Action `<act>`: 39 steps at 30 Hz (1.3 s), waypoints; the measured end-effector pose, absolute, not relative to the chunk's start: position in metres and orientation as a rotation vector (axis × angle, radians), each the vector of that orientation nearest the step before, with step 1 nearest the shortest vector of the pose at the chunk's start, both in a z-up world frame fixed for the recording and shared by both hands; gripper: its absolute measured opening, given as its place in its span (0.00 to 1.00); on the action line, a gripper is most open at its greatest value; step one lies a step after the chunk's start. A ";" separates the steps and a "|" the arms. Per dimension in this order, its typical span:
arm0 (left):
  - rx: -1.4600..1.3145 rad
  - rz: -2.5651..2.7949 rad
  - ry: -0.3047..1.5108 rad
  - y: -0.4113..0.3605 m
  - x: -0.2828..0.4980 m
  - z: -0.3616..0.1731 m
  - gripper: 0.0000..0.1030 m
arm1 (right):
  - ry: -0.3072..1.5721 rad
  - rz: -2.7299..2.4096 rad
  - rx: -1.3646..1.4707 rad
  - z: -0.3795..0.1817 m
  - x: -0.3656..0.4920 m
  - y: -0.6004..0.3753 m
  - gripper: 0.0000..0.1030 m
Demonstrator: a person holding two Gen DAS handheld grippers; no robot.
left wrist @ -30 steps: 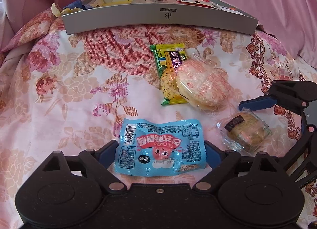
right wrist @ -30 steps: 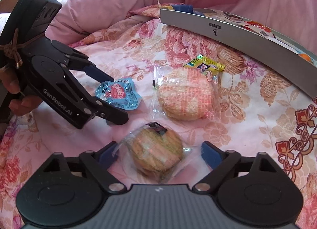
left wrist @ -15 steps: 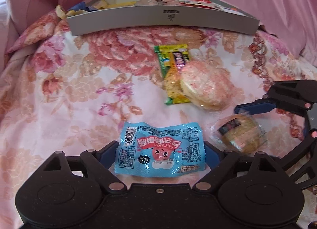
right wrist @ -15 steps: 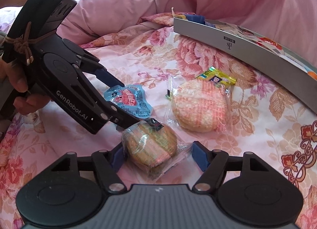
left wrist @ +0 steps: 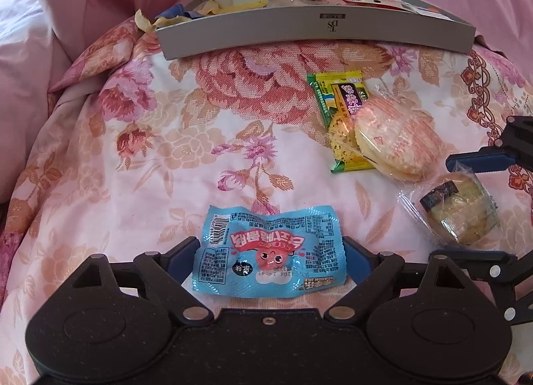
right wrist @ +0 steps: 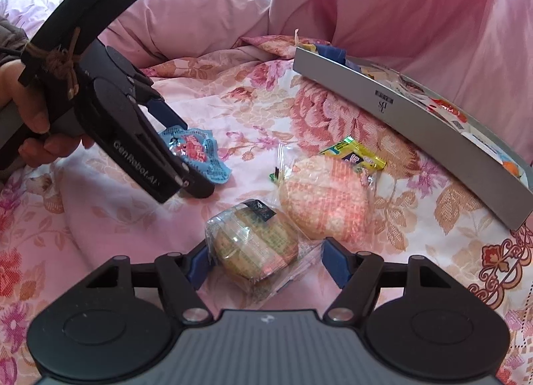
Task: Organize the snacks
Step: 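Close the left tool on the blue candy pack while the right tool grips the round biscuit, then carry the blue candy pack and round biscuit over the grey tray with both tools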
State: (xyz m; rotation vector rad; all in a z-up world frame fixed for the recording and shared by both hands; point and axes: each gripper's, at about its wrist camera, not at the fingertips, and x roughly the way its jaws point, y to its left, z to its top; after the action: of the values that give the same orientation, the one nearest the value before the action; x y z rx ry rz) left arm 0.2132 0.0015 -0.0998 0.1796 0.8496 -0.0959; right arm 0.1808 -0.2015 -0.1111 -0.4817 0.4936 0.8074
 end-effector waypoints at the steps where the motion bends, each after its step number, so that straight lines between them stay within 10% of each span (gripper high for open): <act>1: 0.171 -0.095 0.855 0.003 0.214 -0.100 0.89 | 0.492 0.807 -0.484 -0.111 0.181 -0.201 0.71; 39: -0.025 -0.044 0.585 0.009 0.198 -0.057 0.84 | 0.335 0.711 -0.406 -0.083 0.182 -0.214 0.71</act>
State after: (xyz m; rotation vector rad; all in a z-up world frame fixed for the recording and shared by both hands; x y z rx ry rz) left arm 0.1983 0.0088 -0.0572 -0.0246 0.5853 -0.0442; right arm 0.1820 -0.2136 -0.0833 -0.4062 0.3348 0.7114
